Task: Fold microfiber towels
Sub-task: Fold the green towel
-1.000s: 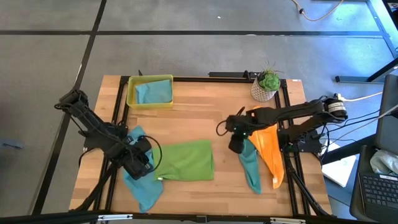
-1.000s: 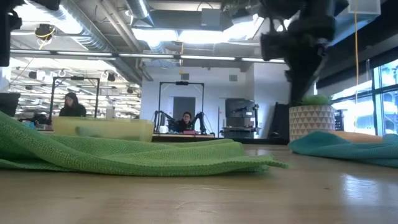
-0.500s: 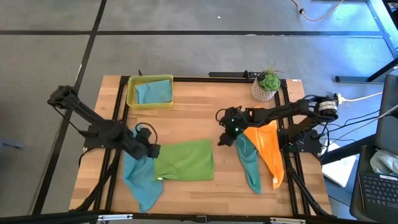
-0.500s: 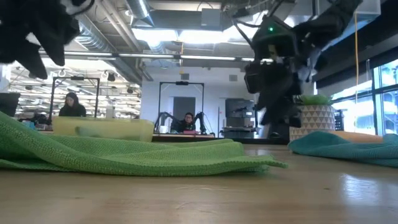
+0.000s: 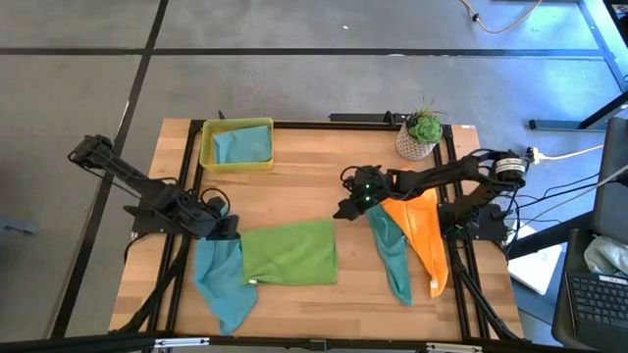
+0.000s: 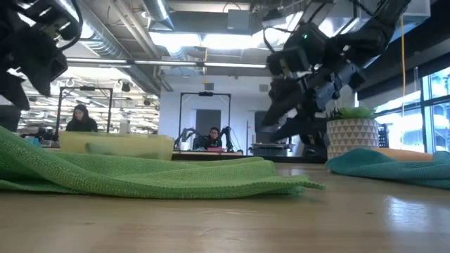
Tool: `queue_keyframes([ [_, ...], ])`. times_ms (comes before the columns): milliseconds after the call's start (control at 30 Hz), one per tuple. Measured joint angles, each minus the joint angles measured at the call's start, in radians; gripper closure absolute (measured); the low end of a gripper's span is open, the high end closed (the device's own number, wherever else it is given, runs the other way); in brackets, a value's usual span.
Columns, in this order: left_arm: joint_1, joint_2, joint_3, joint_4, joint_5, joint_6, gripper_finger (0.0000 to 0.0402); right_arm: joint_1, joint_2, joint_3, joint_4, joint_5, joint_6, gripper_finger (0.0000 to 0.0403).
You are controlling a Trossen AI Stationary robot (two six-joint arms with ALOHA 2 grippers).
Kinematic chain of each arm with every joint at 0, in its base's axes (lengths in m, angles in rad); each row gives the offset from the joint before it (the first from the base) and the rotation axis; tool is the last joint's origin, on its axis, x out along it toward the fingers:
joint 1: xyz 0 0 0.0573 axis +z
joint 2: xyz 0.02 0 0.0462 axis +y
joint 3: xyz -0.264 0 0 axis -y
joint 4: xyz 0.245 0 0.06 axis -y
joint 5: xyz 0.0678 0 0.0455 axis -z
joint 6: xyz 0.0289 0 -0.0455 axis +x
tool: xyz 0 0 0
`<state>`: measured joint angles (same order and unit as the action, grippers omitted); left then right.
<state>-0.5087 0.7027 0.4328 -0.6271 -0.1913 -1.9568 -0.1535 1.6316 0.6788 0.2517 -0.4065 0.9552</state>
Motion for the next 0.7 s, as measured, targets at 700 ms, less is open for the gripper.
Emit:
queue_keyframes([
  [700, -0.002, 0.134, 0.0, 0.018, 0.037, 0.003, 0.0272, 0.04, 0.187, 0.094, 0.067, -0.208, 0.035, 0.0259],
])
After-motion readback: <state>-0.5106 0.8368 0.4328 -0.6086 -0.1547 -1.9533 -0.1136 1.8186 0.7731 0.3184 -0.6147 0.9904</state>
